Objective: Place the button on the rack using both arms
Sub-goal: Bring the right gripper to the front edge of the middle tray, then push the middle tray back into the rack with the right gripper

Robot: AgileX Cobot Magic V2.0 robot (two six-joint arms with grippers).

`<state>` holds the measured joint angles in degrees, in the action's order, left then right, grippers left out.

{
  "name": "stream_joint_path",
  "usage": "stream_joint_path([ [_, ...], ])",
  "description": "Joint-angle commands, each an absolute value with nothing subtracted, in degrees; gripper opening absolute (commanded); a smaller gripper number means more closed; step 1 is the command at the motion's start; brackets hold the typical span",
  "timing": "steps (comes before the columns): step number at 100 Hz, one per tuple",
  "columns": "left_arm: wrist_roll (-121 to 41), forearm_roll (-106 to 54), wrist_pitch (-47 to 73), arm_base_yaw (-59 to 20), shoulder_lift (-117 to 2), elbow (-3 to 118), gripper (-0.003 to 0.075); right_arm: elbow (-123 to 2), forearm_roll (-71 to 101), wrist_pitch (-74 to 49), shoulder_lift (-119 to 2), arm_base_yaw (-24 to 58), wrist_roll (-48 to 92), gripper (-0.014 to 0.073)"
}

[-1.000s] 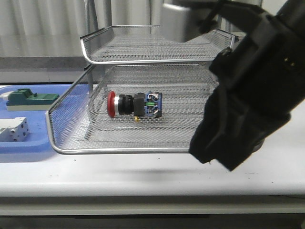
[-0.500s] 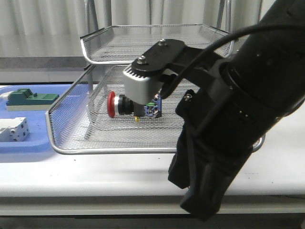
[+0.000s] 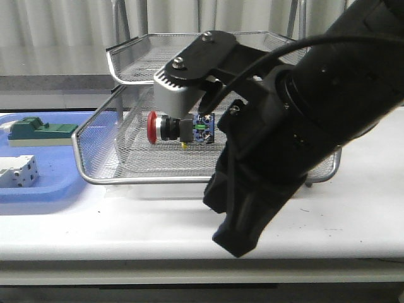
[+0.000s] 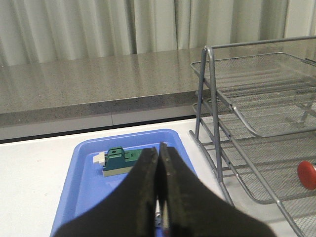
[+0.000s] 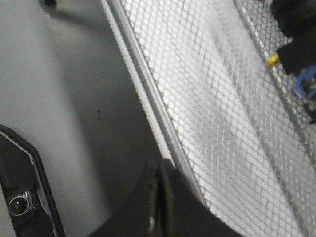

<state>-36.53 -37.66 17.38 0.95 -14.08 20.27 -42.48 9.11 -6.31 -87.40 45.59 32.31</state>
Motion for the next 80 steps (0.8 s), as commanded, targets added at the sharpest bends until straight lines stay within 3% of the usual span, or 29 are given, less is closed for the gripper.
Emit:
stream_joint_path([
  [1, -36.13, -38.97, 13.3, 1.0, -14.66, 21.88, -0.002, -44.22, 7.82, 0.4, -86.07, 44.6, 32.74, -0.0066],
  [80, -36.13, -38.97, 13.3, 1.0, -14.66, 21.88, -0.002, -56.34, 7.57, -0.96, -93.44, 34.21, 32.75, -0.0066],
])
